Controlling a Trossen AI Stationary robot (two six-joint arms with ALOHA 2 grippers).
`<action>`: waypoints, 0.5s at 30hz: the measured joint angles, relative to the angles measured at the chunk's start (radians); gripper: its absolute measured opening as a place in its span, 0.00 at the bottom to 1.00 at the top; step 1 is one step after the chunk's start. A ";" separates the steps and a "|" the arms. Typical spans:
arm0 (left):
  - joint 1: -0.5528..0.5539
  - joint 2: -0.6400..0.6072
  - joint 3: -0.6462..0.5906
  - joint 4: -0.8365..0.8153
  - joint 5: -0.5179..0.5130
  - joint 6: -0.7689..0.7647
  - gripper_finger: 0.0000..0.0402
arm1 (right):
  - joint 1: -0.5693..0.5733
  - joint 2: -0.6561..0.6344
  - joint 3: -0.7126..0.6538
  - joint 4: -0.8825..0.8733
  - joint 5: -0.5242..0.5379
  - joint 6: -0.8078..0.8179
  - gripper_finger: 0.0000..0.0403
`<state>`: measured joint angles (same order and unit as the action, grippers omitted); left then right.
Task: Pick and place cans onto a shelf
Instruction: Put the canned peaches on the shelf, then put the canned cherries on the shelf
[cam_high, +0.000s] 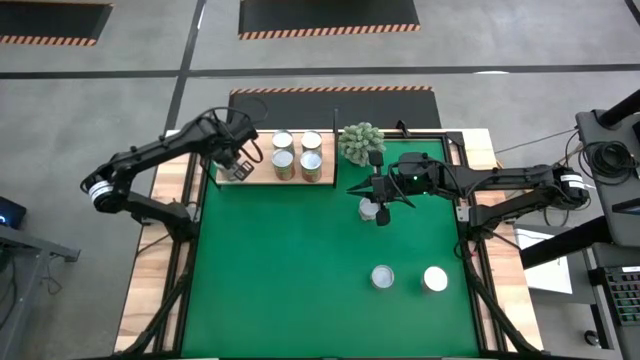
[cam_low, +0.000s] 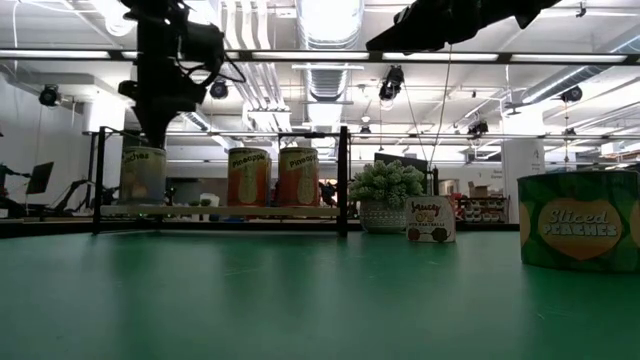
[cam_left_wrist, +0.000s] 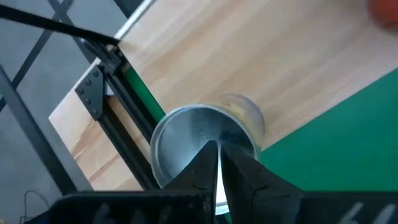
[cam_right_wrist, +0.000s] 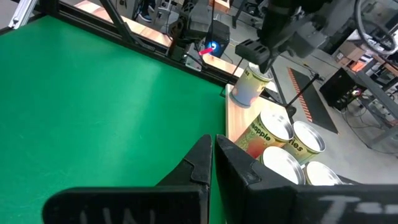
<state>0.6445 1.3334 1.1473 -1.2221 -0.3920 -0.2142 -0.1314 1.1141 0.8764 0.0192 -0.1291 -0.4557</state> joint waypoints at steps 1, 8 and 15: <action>0.000 -0.001 0.009 -0.002 0.000 -0.004 0.00 | 0.000 0.000 0.000 0.000 0.000 0.000 0.02; -0.007 -0.006 0.093 -0.026 -0.004 -0.037 0.00 | 0.000 0.000 0.000 -0.004 0.000 0.000 0.02; -0.234 -0.112 0.103 0.186 0.001 -0.035 0.00 | 0.000 0.000 0.000 -0.007 0.000 0.003 0.02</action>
<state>0.4105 1.2213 1.2503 -1.0362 -0.3914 -0.2493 -0.1313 1.1141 0.8764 0.0124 -0.1287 -0.4526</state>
